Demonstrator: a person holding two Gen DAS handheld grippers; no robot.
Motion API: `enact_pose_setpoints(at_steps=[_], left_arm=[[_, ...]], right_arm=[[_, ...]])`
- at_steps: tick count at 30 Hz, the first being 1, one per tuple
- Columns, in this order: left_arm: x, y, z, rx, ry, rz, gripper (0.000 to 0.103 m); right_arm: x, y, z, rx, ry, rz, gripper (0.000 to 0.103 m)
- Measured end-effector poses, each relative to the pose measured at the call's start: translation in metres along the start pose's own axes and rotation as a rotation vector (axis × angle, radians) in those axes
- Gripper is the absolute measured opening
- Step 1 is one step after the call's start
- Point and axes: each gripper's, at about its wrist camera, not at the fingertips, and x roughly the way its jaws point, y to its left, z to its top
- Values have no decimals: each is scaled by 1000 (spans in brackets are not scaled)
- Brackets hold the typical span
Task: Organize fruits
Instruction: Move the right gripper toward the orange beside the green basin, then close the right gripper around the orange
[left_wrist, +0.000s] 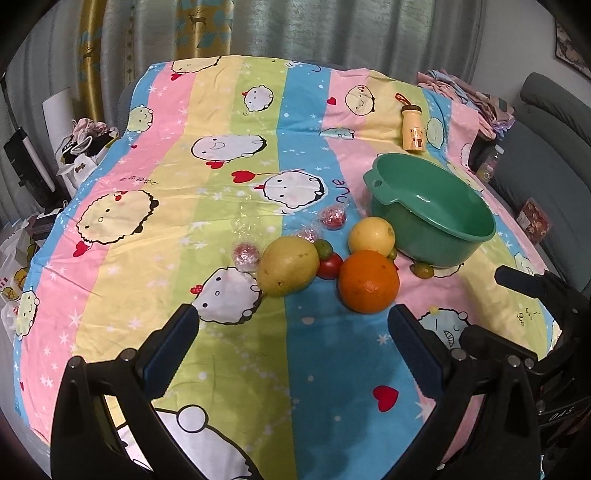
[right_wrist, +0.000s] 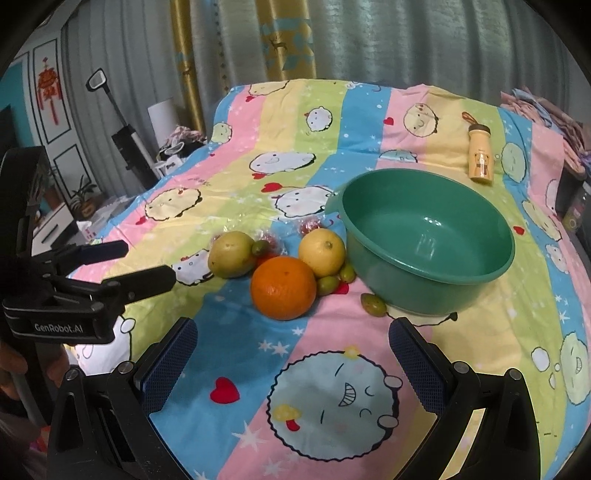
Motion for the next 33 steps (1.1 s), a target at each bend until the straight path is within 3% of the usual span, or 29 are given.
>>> enact_pose_setpoints(at_steps=[14,20,27,30,33], left_arm=[[21,1,-1,-16,57,-65,102],[33,0,-2,-27,82,-106,102],[46,-1,0,-53,90,-195,101],[52,0,1,-86,103,-282,101],[59,-3,1,-101,121,-322,96]], right_arm=[[23,-7,-4,7,11,43,103],[34,-6,-11,10,5,106,103],[56,-21,-14,115,67,180,103],[62,-18,-16,79,65,152,103],[69,-15,-15,19,72,134,103]])
